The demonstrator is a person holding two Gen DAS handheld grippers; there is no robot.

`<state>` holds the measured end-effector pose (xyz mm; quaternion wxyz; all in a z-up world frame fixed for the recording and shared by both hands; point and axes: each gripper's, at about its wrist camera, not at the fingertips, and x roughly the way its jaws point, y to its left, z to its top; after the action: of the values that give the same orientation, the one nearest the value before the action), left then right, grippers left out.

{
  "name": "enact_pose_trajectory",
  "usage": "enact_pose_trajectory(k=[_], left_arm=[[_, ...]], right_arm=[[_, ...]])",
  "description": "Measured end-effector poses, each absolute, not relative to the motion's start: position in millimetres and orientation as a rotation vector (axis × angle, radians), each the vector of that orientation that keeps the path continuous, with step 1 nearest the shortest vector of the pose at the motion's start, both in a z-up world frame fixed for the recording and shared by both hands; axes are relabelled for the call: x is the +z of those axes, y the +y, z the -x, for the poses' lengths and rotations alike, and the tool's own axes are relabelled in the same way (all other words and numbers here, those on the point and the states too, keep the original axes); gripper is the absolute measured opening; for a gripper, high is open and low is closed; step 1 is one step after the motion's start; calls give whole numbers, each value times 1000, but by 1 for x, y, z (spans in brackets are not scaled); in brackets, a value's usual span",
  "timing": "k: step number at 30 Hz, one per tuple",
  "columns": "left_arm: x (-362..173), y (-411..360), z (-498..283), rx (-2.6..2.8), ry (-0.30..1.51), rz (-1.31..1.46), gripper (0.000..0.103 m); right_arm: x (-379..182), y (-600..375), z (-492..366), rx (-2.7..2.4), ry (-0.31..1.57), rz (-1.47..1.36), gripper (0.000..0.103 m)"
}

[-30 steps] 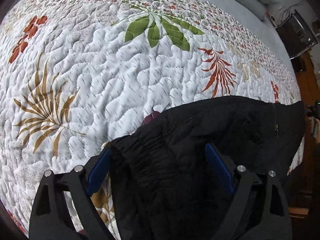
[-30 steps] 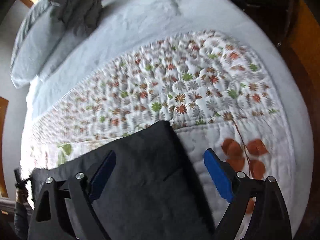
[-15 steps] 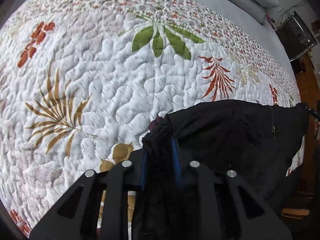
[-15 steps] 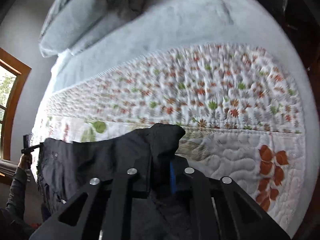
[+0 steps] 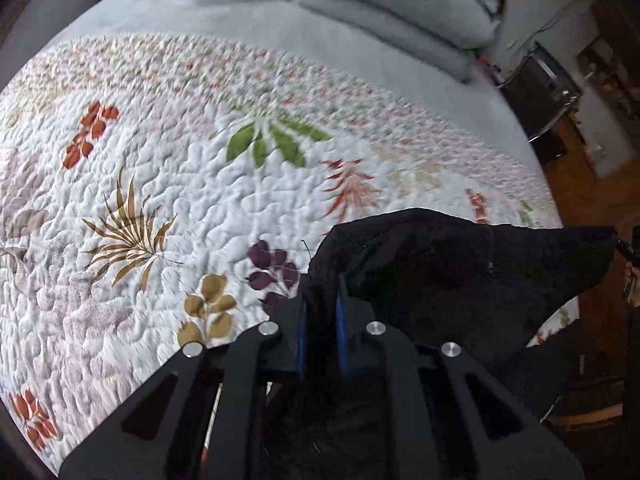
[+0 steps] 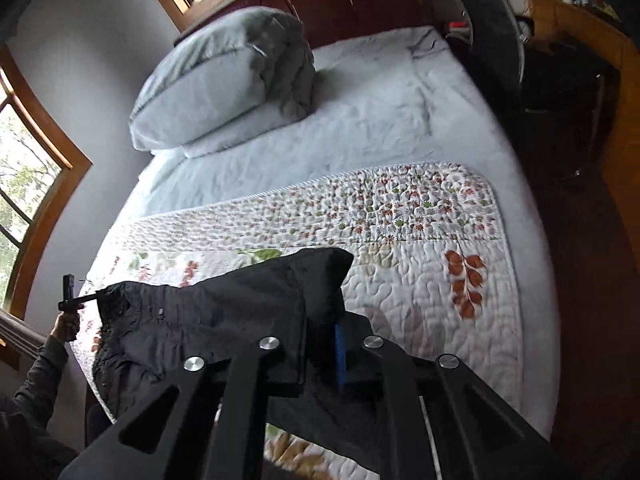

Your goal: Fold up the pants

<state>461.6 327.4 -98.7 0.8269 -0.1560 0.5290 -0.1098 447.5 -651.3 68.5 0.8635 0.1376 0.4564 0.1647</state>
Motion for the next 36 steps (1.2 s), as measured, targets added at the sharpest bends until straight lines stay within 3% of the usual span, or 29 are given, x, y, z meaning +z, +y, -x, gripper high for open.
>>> enact_pose_trajectory(k=[7,13,24,35,36], left_arm=[[-53,328,-395,-310,983,369,9],[-45,336,-320,-352,920,415,9],[-83,343,-223,-349,943,493,9],[-118,346,-186,-335,999,502,9],[-120,347,-183,-332,1003,497,9]], right_arm=[[123,-659,-349,333,832,-318,7],[122,-674,-250,305,758,-371,6],[48,-710,-101,202,678,-569,0],[-66,-703,-38,181,717,-834,0],[-79,-699,-35,198,719,-878,4]])
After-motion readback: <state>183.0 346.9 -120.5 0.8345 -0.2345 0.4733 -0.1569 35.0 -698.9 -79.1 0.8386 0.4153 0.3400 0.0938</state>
